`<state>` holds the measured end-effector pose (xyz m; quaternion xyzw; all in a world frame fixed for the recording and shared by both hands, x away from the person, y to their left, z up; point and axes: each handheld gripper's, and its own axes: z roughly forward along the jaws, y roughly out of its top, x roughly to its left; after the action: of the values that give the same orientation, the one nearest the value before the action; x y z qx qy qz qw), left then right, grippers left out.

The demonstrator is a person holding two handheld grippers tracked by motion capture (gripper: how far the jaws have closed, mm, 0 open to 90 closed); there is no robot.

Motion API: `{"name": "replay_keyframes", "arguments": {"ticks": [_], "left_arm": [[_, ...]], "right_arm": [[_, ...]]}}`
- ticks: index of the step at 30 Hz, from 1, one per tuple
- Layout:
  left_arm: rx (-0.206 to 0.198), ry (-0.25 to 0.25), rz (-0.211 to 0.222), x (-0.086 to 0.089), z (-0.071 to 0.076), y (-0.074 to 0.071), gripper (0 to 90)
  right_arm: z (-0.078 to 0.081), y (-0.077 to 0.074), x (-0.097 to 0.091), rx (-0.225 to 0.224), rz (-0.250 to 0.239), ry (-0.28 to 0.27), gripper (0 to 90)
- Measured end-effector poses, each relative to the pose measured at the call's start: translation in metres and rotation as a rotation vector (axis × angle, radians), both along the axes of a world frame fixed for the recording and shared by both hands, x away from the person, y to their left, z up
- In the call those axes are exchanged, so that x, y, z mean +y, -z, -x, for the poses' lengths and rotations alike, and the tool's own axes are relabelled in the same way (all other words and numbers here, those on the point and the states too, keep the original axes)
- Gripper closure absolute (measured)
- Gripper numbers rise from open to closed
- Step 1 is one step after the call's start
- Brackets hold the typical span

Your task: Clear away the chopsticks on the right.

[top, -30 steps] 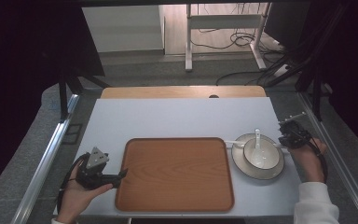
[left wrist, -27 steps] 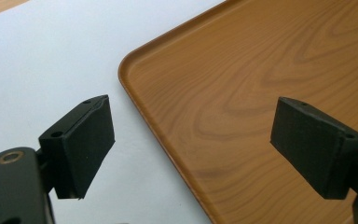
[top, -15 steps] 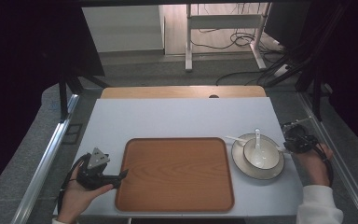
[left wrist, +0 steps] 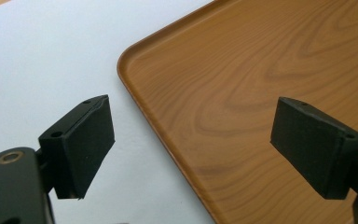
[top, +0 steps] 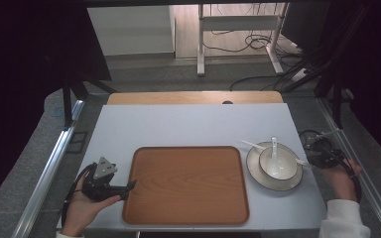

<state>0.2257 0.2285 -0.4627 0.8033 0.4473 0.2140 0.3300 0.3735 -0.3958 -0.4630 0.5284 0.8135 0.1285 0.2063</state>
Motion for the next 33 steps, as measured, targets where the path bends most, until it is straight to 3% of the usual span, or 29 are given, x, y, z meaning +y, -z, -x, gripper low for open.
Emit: {"name": "replay_keyframes", "arguments": {"ticks": [8, 14, 19, 33], "left_arm": [[-0.001, -0.006, 0.000, 0.001, 0.001, 0.000, 12.9], [0.000, -0.009, 0.000, 0.001, 0.001, 0.001, 12.9], [0.000, -0.013, -0.002, 0.002, 0.001, 0.001, 12.6], [0.006, -0.015, -0.003, 0.002, 0.000, 0.002, 12.7]], "right_arm": [[0.005, -0.006, 0.001, -0.012, 0.009, 0.001, 89.8], [0.011, -0.018, 0.008, -0.040, 0.002, -0.044, 89.8], [0.012, -0.017, 0.014, -0.023, -0.007, -0.086, 89.7], [0.010, -0.012, 0.016, 0.022, -0.008, -0.114, 89.7]]}}
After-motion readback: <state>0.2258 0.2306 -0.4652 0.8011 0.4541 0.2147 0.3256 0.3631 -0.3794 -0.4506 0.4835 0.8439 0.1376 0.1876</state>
